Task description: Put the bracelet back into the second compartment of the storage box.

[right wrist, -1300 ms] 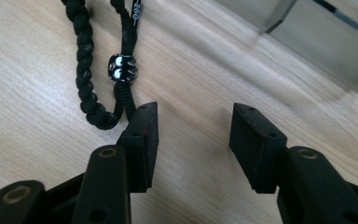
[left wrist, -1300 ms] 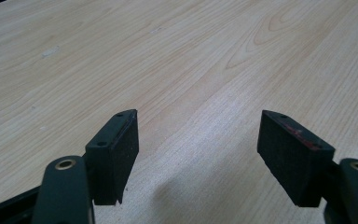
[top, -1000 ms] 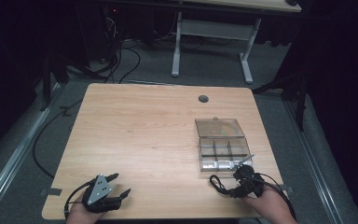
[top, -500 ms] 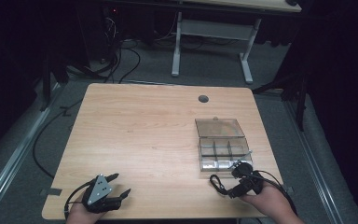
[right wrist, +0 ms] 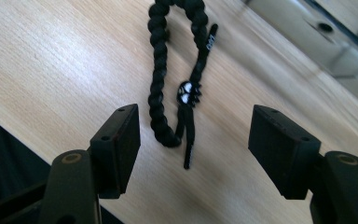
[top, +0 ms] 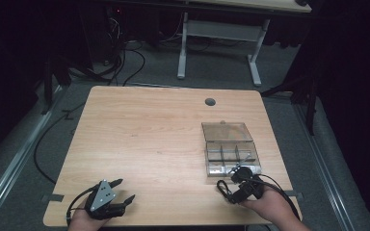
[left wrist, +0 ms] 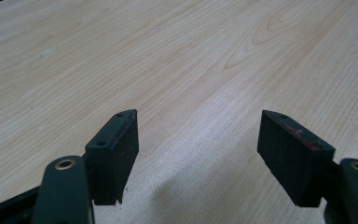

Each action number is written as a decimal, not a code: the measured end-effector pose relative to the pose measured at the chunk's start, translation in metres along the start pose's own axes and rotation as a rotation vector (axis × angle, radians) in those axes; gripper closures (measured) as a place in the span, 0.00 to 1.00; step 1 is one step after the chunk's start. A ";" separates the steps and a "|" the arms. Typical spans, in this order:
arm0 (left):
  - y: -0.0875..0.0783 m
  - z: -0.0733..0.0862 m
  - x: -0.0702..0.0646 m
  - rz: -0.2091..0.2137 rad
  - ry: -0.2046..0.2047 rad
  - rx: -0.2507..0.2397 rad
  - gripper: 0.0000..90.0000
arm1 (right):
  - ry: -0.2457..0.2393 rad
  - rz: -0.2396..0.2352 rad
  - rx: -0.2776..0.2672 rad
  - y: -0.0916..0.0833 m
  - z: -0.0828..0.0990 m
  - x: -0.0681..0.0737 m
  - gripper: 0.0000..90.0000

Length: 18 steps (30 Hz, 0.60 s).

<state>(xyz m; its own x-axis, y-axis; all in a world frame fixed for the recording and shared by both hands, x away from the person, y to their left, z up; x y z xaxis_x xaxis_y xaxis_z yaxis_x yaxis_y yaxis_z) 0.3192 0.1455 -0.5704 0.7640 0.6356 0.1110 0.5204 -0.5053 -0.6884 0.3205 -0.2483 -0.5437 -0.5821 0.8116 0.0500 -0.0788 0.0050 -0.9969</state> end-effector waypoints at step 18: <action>0.000 0.000 0.000 0.002 0.002 -0.001 0.33 | -0.048 0.048 0.031 0.014 -0.023 0.010 0.68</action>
<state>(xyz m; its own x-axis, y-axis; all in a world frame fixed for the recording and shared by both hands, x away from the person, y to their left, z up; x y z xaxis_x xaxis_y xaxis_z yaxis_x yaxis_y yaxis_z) 0.3189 0.1453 -0.5704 0.7659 0.6333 0.1110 0.5190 -0.5069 -0.6882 0.3319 -0.2266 -0.5583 -0.6240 0.7814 0.0062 -0.0748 -0.0518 -0.9959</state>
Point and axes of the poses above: each handheld gripper's, and its own axes: y roughly forward along the jaws, z roughly out of its underside, x roughly to its left, the point moved 7 cm from there along y, roughly forward along the jaws, and after that the axes turned 12 degrees about x, right-handed, at the moved point
